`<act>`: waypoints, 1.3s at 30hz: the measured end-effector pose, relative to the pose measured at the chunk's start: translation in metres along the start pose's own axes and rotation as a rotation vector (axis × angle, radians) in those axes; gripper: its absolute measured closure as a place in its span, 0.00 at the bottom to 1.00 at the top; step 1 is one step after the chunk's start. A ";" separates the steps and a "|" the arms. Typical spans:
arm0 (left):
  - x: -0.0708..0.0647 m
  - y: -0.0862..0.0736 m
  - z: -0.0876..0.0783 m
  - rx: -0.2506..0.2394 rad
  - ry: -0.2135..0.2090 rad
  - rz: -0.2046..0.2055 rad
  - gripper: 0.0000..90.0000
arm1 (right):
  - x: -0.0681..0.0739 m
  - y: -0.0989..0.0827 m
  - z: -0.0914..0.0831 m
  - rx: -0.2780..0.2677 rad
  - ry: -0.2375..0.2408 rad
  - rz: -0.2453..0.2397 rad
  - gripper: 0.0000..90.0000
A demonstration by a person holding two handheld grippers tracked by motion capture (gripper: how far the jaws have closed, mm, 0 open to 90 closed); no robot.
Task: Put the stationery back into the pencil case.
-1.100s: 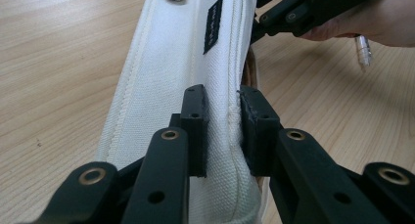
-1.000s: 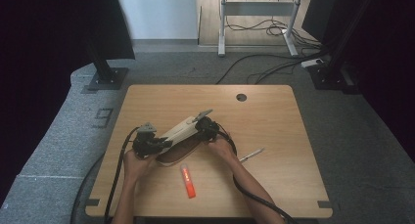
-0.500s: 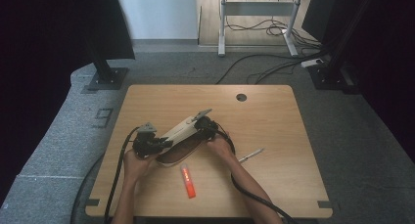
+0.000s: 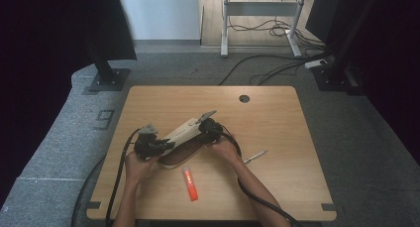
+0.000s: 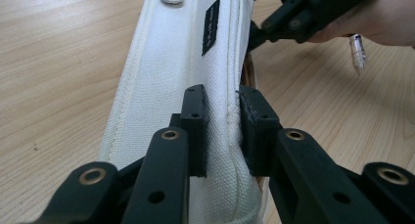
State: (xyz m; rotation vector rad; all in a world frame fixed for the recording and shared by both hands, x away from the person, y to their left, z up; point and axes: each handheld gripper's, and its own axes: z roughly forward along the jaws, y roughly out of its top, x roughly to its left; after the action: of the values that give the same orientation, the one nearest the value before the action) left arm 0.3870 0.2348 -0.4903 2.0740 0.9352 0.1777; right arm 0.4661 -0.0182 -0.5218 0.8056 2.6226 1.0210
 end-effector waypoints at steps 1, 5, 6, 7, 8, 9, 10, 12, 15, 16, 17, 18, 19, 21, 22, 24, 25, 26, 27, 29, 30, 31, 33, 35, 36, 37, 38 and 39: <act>0.000 0.000 0.000 0.000 0.000 0.000 0.83 | 0.001 0.000 -0.002 0.002 0.009 -0.003 0.55; 0.000 0.000 0.000 0.002 -0.002 0.001 0.83 | 0.001 -0.001 -0.009 0.008 0.018 -0.016 0.48; 0.000 0.000 0.000 0.001 -0.002 0.000 0.83 | 0.002 -0.001 -0.010 0.007 0.018 -0.014 0.47; 0.000 0.000 0.000 0.002 -0.002 0.001 0.83 | 0.002 -0.001 -0.012 0.009 0.019 -0.017 0.45; 0.000 0.000 0.000 0.002 -0.002 0.001 0.83 | 0.002 -0.001 -0.013 0.012 0.020 -0.021 0.43; 0.000 0.000 0.000 0.002 -0.002 0.001 0.83 | 0.002 -0.001 -0.015 0.012 0.025 -0.021 0.42; 0.000 0.000 0.000 0.003 -0.002 0.001 0.83 | 0.002 -0.001 -0.016 0.012 0.038 -0.028 0.40; 0.000 0.000 0.001 0.003 -0.001 0.002 0.83 | 0.002 -0.002 -0.018 0.016 0.044 -0.038 0.38; 0.000 0.000 0.001 0.003 -0.002 0.001 0.83 | 0.002 -0.003 -0.020 0.014 0.046 -0.035 0.34; 0.000 0.000 0.001 0.003 -0.002 0.001 0.83 | 0.002 -0.003 -0.021 0.014 0.045 -0.031 0.33; 0.000 0.000 0.001 0.003 -0.002 0.002 0.83 | 0.001 -0.004 -0.021 0.017 0.043 -0.033 0.32; 0.000 0.000 0.001 0.002 -0.001 0.002 0.83 | 0.001 -0.004 -0.022 0.018 0.043 -0.031 0.31; 0.000 0.000 0.001 0.003 -0.001 0.003 0.83 | 0.001 -0.004 -0.023 0.019 0.044 -0.036 0.30; 0.000 0.000 0.001 0.003 0.001 0.006 0.83 | 0.001 -0.005 -0.024 0.022 0.044 -0.035 0.30; -0.001 0.000 0.001 0.004 0.003 0.007 0.83 | 0.001 -0.005 -0.025 0.022 0.043 -0.036 0.29; -0.001 0.000 0.001 0.006 0.005 0.009 0.83 | 0.002 -0.006 -0.027 0.021 0.042 -0.032 0.29; -0.001 0.000 0.001 0.006 0.006 0.008 0.83 | 0.001 -0.006 -0.028 0.021 0.046 -0.036 0.29; -0.001 0.000 0.001 0.007 0.006 0.008 0.83 | 0.001 -0.007 -0.029 0.022 0.043 -0.039 0.29; -0.001 0.000 0.001 0.007 0.006 0.007 0.83 | 0.001 -0.007 -0.031 0.021 0.044 -0.039 0.29; -0.001 0.000 0.001 0.007 0.006 0.005 0.83 | 0.001 -0.008 -0.034 0.017 0.043 -0.036 0.29; -0.001 0.000 0.001 0.007 0.006 0.004 0.83 | 0.001 -0.009 -0.035 0.018 0.046 -0.038 0.29; -0.001 0.000 0.001 0.008 0.006 0.004 0.83 | 0.001 -0.009 -0.037 0.014 0.042 -0.038 0.29; -0.001 0.000 0.001 0.009 0.004 0.003 0.83 | 0.000 -0.011 -0.040 0.015 0.044 -0.047 0.29; -0.001 0.000 0.002 0.010 0.003 0.004 0.83 | 0.000 -0.013 -0.044 0.014 0.043 -0.046 0.29; -0.001 0.000 0.002 0.012 0.001 0.005 0.83 | 0.000 -0.013 -0.045 0.012 0.039 -0.043 0.29; -0.001 0.000 0.002 0.012 -0.001 0.002 0.83 | -0.001 -0.015 -0.046 0.010 0.040 -0.047 0.29; -0.001 0.000 0.002 0.011 -0.002 -0.001 0.83 | -0.001 -0.016 -0.048 0.009 0.037 -0.043 0.29; -0.001 0.000 0.002 0.010 -0.003 -0.003 0.83 | -0.002 -0.017 -0.049 0.008 0.036 -0.043 0.29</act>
State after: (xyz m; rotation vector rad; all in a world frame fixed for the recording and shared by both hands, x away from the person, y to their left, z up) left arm 0.3869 0.2335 -0.4916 2.0812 0.9385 0.1684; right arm 0.4416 -0.0572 -0.4974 0.7358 2.6639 1.0231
